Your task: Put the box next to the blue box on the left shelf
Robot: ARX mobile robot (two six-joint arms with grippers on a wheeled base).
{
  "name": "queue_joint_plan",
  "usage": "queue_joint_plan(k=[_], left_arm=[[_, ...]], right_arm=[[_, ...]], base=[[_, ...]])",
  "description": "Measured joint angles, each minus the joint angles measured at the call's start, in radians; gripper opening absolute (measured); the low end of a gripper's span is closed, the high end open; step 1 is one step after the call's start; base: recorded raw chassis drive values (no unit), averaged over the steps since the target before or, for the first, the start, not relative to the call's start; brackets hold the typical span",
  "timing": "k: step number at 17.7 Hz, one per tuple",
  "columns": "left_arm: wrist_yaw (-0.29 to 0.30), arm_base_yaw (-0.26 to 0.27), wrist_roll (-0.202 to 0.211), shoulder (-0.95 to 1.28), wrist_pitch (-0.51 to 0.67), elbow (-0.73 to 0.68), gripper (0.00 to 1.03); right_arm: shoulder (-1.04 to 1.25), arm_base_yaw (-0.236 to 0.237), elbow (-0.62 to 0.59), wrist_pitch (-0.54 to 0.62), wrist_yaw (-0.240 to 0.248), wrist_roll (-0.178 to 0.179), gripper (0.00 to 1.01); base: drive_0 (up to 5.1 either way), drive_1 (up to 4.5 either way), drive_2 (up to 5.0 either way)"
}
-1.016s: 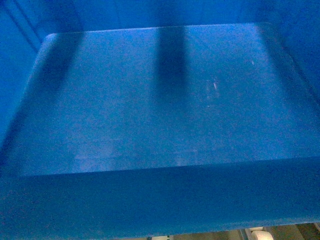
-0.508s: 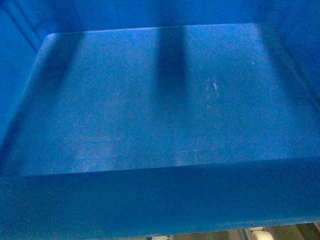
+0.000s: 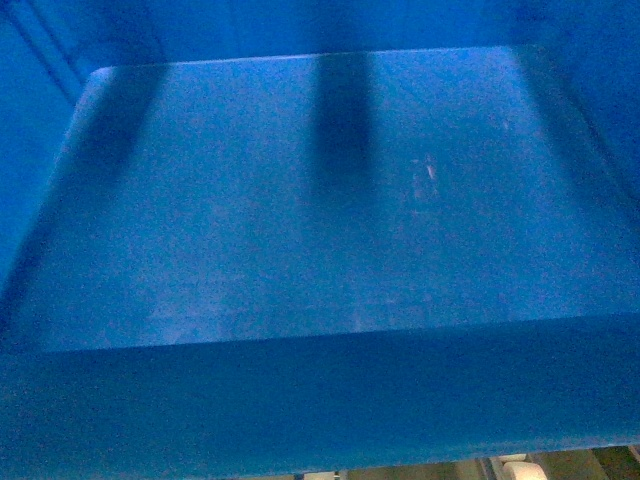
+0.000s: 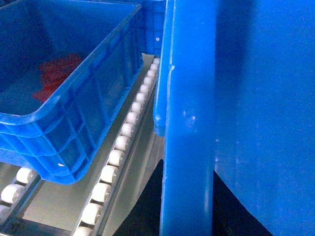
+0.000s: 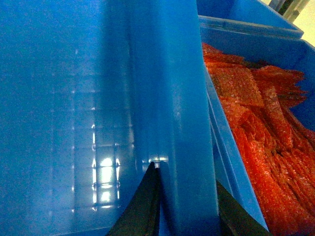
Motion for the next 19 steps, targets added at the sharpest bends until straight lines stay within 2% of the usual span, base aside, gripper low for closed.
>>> queue_joint_plan(k=[2,3,4,6,8,11,13,15,16,17,18,19], left_arm=[[-0.003,0.000,0.002,0.000,0.006,0.000,0.11],[-0.040,-0.011,0.049,-0.008,0.097,-0.034,0.11],[-0.087,-0.020,0.079,-0.016,0.211,-0.089,0.11],[-0.111,-0.019,0.124,-0.016,0.269,-0.090,0.12],[-0.111,-0.012,0.135,-0.018,0.235,-0.072,0.12],[-0.050,0.028,0.135,0.016,0.171,-0.047,0.12],[0.034,0.093,0.158,0.060,0.143,-0.027,0.12],[0.108,0.151,0.193,0.102,0.153,-0.013,0.12],[0.248,0.266,0.238,0.194,0.212,0.022,0.12],[0.288,0.321,0.274,0.276,0.278,0.022,0.12],[0.325,0.341,0.275,0.350,0.301,0.009,0.12],[0.333,0.362,0.285,0.388,0.346,0.001,0.12]], right_arm=[[0.000,0.000,0.000,0.000,0.000,0.000,0.16],[0.000,0.012,-0.023,0.072,0.041,-0.008,0.16],[0.000,0.027,-0.057,0.153,0.092,-0.023,0.16],[-0.003,0.040,-0.058,0.192,0.135,-0.040,0.17],[-0.006,0.040,-0.048,0.140,0.134,-0.014,0.18],[0.024,0.038,-0.013,0.011,0.097,0.071,0.18],[0.074,0.029,0.026,-0.103,0.041,0.156,0.18],[0.106,0.015,0.047,-0.153,-0.002,0.216,0.17],[0.171,-0.021,0.113,-0.193,-0.084,0.290,0.14],[0.246,-0.058,0.118,-0.142,-0.167,0.303,0.13],[0.316,-0.097,0.118,-0.148,-0.232,0.314,0.12],[0.358,-0.120,0.114,-0.108,-0.278,0.320,0.11]], base=[[0.0,0.00,0.0],[0.0,0.00,0.0],[0.0,0.00,0.0],[0.0,0.00,0.0],[0.0,0.00,0.0],[0.0,0.00,0.0],[0.0,0.00,0.0],[0.0,0.00,0.0],[0.0,0.00,0.0],[0.0,0.00,0.0],[0.0,0.00,0.0],[0.0,0.00,0.0]])
